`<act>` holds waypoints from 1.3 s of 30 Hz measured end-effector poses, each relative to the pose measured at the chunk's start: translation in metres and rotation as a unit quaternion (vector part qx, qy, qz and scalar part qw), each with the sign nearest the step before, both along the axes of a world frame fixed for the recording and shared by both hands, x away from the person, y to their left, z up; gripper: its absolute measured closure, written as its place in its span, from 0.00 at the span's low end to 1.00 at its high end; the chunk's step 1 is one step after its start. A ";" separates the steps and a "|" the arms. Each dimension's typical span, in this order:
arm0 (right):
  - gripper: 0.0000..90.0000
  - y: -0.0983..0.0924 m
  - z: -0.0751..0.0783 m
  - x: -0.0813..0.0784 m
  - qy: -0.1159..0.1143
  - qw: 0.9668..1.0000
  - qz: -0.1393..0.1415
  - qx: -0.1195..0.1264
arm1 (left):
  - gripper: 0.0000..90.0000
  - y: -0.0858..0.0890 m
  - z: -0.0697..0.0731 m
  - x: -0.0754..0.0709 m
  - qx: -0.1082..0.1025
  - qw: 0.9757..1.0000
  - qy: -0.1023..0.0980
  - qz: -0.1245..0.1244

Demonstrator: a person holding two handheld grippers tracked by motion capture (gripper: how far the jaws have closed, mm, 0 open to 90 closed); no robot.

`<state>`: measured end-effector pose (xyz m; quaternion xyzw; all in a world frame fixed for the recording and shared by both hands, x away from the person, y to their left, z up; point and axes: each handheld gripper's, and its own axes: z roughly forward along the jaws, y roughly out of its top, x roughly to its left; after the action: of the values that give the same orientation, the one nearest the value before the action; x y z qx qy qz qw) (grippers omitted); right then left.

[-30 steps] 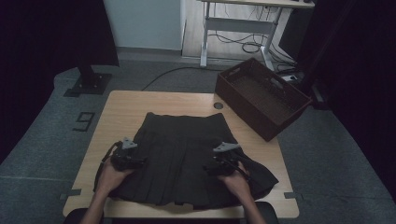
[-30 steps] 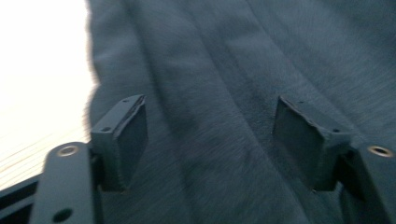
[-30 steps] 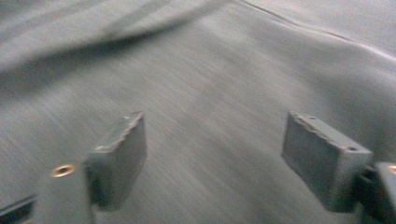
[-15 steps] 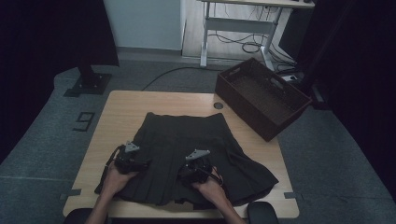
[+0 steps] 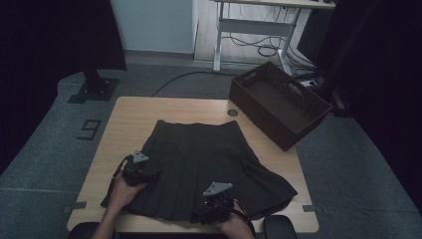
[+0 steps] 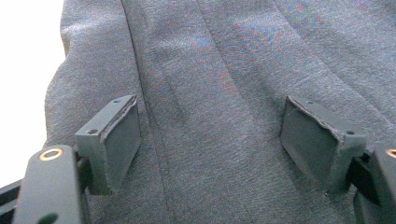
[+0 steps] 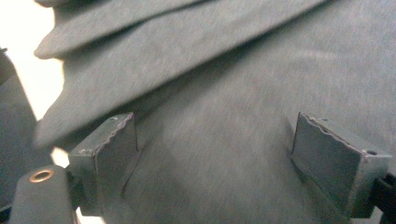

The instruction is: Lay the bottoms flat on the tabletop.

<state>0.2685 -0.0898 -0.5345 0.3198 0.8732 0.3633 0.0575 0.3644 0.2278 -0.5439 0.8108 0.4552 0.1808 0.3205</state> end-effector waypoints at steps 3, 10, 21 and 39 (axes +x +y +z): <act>0.17 -0.013 0.010 0.002 -0.003 1.000 -0.007 0.015 | 0.26 0.000 0.004 0.000 0.006 1.000 0.007 -0.005; 0.43 -0.063 0.019 0.042 -0.049 0.993 -0.103 -0.032 | 0.41 0.025 0.033 0.002 0.010 0.999 -0.039 0.030; 0.62 -0.105 -0.002 0.063 -0.043 0.982 -0.176 -0.060 | 0.64 0.043 0.010 0.003 0.009 0.999 0.024 0.045; 0.45 -0.116 0.001 0.034 0.003 0.992 -0.117 -0.056 | 0.34 0.022 0.012 -0.064 0.018 0.998 0.045 -0.033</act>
<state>0.3022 -0.2063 -0.5332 0.4173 0.8486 0.3040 0.1151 0.3004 0.2496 -0.5317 0.8381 0.4394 0.1413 0.2909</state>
